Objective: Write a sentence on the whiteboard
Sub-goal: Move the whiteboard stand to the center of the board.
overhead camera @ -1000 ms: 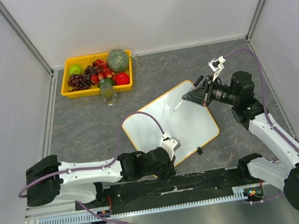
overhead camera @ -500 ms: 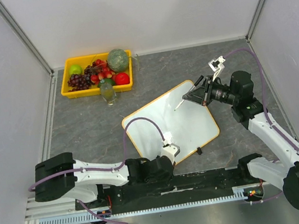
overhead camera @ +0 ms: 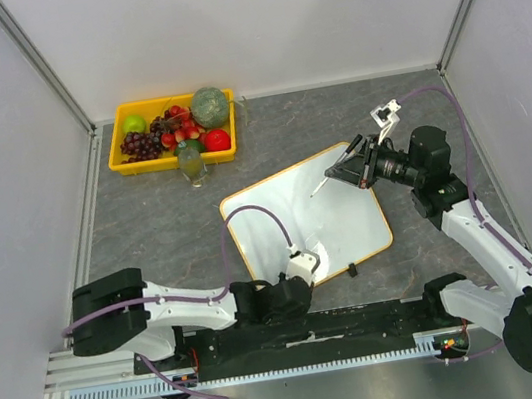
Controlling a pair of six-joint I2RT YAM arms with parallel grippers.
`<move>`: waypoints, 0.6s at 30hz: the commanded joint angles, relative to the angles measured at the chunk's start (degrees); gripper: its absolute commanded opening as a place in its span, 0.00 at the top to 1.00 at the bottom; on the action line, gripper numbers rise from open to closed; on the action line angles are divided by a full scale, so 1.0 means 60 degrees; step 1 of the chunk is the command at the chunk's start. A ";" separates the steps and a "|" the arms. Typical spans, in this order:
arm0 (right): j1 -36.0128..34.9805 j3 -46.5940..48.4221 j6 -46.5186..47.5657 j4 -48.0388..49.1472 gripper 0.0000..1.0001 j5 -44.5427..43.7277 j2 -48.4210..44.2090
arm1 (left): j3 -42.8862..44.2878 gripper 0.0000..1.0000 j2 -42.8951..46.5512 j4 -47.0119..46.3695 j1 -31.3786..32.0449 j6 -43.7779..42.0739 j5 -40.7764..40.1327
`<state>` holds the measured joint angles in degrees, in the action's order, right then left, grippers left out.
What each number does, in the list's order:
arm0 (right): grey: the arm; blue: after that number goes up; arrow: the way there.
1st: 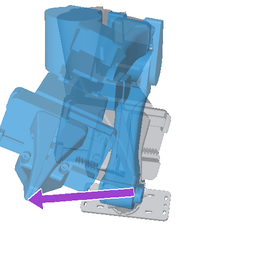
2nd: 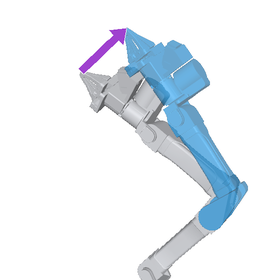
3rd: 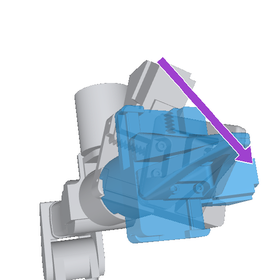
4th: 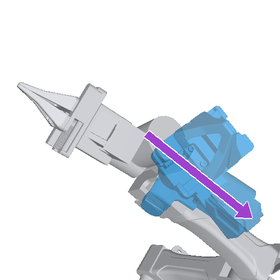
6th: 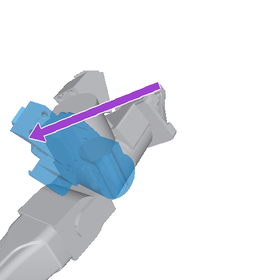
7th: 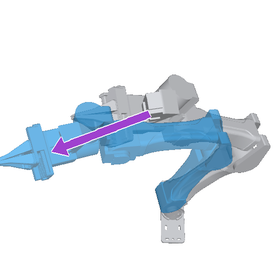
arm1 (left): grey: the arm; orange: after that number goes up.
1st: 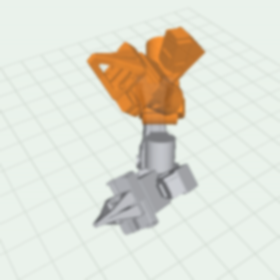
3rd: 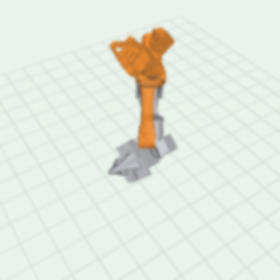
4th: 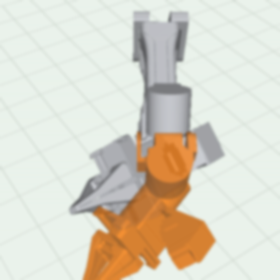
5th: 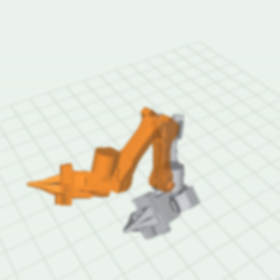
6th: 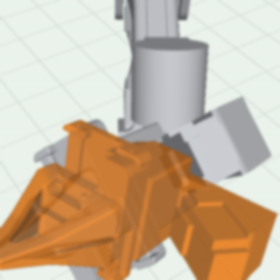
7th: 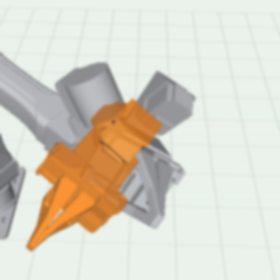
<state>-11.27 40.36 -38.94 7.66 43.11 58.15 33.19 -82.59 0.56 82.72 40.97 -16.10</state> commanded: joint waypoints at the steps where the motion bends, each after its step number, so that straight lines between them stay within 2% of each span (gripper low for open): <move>1: 0.0047 0.0510 0.0147 0.0071 1.00 -0.0052 -0.0024 | 0.0254 0.98 -0.0620 -0.0049 -0.0148 -0.0105 -0.0686; 10: 0.0032 0.0539 0.0118 0.0071 1.00 0.0022 -0.0053 | 0.0708 0.98 -0.0006 0.0243 -0.0237 0.0143 -0.0233; 12: 0.0032 0.0554 0.0118 0.0071 1.00 0.0036 -0.0053 | 0.0884 0.91 0.0068 0.0405 -0.0106 0.0421 -0.0159; 15: 0.0032 0.0539 0.0132 0.0071 1.00 0.0065 -0.0068 | 0.1220 0.75 0.0098 0.0755 0.0187 0.0904 -0.0261; 18: 0.0047 0.0525 0.0132 0.0071 1.00 0.0080 -0.0053 | 0.1922 0.51 -0.0063 0.1675 0.0568 0.1504 -0.0713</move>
<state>-11.27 41.01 -38.94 7.57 43.18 58.15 38.68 -83.66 4.89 83.37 43.51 -16.51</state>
